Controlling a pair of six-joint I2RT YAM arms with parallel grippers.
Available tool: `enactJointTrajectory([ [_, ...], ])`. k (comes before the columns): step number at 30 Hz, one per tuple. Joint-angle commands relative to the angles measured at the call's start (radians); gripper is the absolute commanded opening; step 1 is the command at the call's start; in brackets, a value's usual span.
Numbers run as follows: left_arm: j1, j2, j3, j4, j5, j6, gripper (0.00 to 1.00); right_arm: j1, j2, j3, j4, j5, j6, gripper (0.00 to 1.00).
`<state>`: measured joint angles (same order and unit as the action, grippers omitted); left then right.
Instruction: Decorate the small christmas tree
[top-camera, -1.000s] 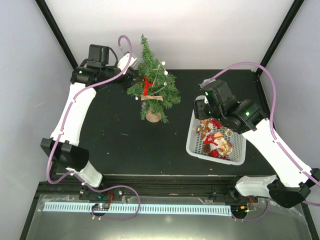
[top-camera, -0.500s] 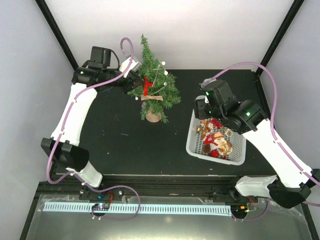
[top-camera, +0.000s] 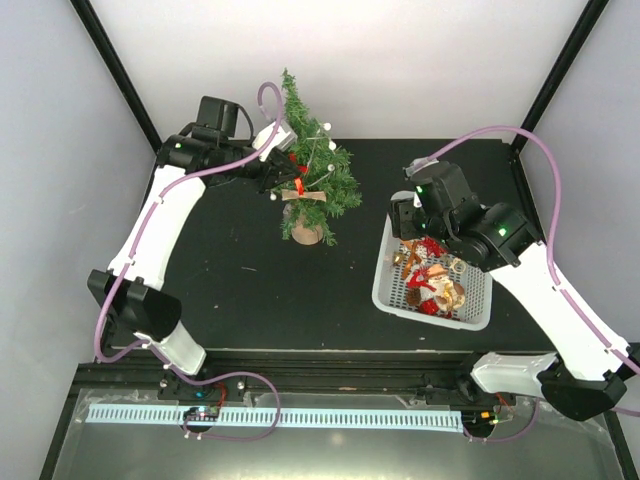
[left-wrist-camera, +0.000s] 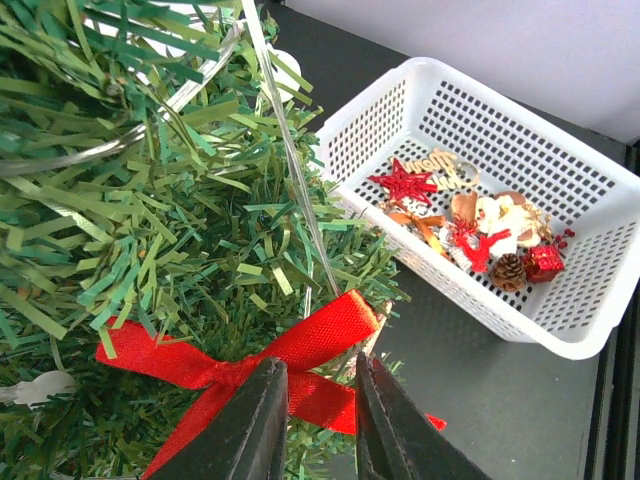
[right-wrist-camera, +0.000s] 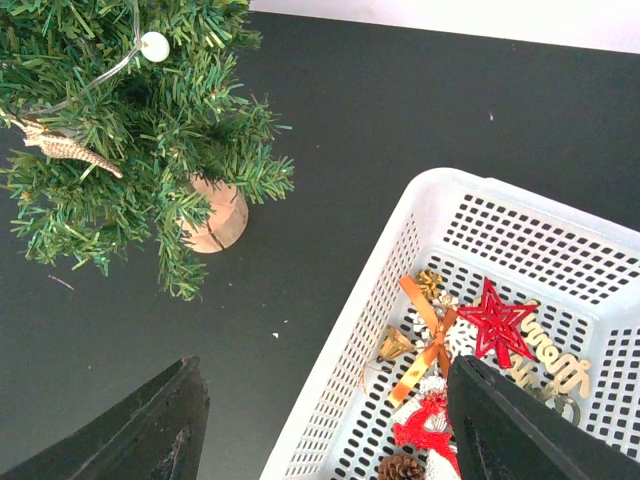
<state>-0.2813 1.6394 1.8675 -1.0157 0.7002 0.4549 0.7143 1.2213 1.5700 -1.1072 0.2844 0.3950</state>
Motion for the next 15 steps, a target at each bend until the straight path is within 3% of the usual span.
enactJointTrajectory([
  [1,-0.006,0.014,-0.004,0.017,0.008,-0.009,0.22,-0.008,-0.023,-0.007,-0.012,0.003,0.011,0.67],
  [15,-0.013,0.008,-0.017,0.054,0.013,-0.046,0.25,-0.008,-0.039,-0.031,-0.003,-0.001,0.02,0.67],
])
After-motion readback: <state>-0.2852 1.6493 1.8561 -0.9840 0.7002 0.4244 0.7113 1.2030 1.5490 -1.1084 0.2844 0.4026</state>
